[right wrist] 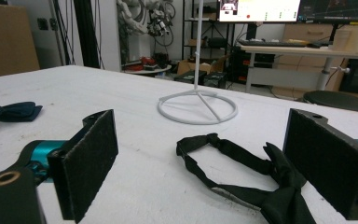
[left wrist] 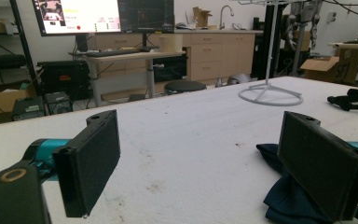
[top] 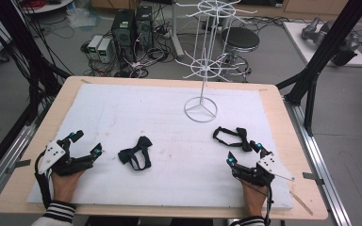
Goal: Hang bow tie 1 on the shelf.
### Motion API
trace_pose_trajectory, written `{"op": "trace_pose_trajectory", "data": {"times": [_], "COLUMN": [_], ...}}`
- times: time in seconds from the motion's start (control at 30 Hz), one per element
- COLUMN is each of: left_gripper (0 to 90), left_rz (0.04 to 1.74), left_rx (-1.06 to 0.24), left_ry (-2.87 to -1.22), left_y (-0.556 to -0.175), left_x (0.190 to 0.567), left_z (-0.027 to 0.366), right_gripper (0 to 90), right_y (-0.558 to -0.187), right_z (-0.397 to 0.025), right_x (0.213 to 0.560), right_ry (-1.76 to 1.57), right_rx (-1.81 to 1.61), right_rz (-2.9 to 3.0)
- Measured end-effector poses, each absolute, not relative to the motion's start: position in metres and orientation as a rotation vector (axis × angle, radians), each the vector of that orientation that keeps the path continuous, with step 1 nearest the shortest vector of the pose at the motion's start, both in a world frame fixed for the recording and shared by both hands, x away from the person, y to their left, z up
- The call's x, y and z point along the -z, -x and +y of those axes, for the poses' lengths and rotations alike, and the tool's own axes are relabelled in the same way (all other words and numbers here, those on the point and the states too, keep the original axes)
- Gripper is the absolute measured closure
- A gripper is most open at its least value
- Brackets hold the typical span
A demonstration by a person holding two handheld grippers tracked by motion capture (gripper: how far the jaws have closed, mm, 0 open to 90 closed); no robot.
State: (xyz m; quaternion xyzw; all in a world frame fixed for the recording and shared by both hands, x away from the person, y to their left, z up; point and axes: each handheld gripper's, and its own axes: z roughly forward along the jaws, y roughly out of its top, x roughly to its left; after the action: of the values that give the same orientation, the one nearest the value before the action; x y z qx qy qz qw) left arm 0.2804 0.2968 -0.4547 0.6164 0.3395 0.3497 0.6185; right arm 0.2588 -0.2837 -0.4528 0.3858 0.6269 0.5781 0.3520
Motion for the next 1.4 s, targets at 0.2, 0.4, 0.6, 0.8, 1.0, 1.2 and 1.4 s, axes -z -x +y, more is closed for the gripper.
{"op": "trace_pose_trajectory", "data": {"times": [0.2, 0.4, 0.6, 0.8, 1.0, 1.2, 1.4], "left_gripper": [13.5, 13.5, 13.6, 13.5, 13.5, 13.3, 13.3], "left_rz": [0.782, 0.786, 0.794, 0.797, 0.801, 0.798, 0.754], "left_rx": [-0.805, -0.801, -0.803, -0.794, -0.796, -0.756, -0.740], "left_ry": [-1.419, -1.418, -1.422, -1.427, -1.430, -1.455, -1.508], "left_y": [-0.280, -0.280, -0.281, -0.282, -0.282, -0.286, -0.290], "left_x": [0.455, 0.455, 0.454, 0.454, 0.454, 0.448, 0.433], "left_z": [0.297, 0.297, 0.297, 0.297, 0.297, 0.294, 0.289], "right_gripper": [9.5, 9.5, 9.4, 9.4, 9.5, 9.5, 9.5], "right_y": [-0.259, -0.259, -0.259, -0.258, -0.258, -0.259, -0.259], "right_z": [-0.285, -0.285, -0.285, -0.284, -0.285, -0.285, -0.285], "right_x": [0.453, 0.453, 0.453, 0.453, 0.453, 0.453, 0.453], "right_ry": [-1.001, -1.001, -1.000, -0.994, -0.999, -0.997, -1.004], "right_rx": [-1.504, -1.502, -1.501, -1.495, -1.500, -1.501, -1.505], "right_rz": [1.611, 1.605, 1.615, 1.613, 1.607, 1.611, 1.613]}}
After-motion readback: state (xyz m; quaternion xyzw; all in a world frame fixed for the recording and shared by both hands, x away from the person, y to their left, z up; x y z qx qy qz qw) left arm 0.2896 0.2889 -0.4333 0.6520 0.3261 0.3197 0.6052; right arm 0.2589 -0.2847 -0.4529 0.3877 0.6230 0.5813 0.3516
